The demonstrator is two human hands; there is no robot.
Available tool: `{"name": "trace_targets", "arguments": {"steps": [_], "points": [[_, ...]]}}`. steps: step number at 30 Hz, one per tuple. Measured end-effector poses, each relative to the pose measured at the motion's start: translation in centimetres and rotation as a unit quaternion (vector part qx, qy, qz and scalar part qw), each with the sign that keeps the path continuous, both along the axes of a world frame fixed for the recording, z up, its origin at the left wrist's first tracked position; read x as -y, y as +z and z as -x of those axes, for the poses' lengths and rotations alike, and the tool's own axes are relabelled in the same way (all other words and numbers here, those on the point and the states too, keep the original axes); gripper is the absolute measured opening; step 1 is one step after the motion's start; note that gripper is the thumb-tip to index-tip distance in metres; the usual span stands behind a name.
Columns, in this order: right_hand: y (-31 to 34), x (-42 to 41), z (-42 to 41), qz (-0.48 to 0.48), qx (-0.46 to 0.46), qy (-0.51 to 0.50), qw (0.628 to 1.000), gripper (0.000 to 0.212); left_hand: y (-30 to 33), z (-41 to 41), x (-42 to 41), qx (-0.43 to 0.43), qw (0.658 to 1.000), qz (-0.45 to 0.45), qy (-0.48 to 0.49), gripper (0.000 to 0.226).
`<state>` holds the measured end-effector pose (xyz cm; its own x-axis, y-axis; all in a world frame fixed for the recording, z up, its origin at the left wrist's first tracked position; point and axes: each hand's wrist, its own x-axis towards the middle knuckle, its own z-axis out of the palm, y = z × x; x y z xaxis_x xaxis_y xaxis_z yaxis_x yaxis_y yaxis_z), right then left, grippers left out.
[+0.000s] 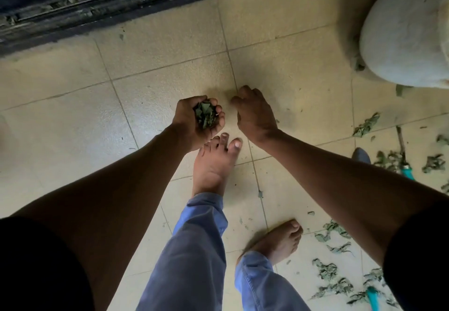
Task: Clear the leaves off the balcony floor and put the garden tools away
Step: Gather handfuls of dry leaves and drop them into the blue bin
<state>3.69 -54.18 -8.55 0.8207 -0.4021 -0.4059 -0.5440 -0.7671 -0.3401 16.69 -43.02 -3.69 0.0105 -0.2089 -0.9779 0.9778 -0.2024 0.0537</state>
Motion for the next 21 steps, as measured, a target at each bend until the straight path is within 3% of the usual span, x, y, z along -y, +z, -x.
{"name": "trace_targets", "arguments": {"steps": [6, 9, 12, 15, 19, 20, 21], "points": [[0.2, 0.6, -0.7, -0.013, 0.008, -0.053, 0.998, 0.019, 0.4, 2.1, -0.8, 0.01, 0.999, -0.014, -0.046, 0.034], [1.1, 0.9, 0.1, -0.046, 0.031, -0.2, 0.978, 0.019, 1.1, 3.4, -0.9, 0.029, 0.997, -0.031, -0.065, 0.034], [5.1, 0.4, 2.2, -0.139, 0.125, -0.34, 0.922, 0.018, 1.9, 5.3, -0.7, 0.039, 0.995, -0.024, -0.088, 0.033], [10.9, -2.4, 5.2, -0.176, 0.19, -0.327, 0.909, 0.014, 3.4, 8.2, 0.2, 0.055, 0.991, -0.02, -0.123, 0.023], [15.1, -5.9, 10.4, -0.109, 0.113, -0.228, 0.961, 0.023, 4.4, 13.3, 1.0, 0.078, 0.979, -0.001, -0.188, 0.027], [15.7, -6.5, 12.1, -0.094, 0.116, -0.228, 0.962, 0.026, 4.9, 14.7, 1.5, 0.071, 0.973, 0.007, -0.219, 0.035], [16.1, -7.0, 13.9, -0.083, 0.139, -0.244, 0.956, 0.029, 5.4, 15.9, 2.0, 0.064, 0.966, 0.012, -0.25, 0.029]]}}
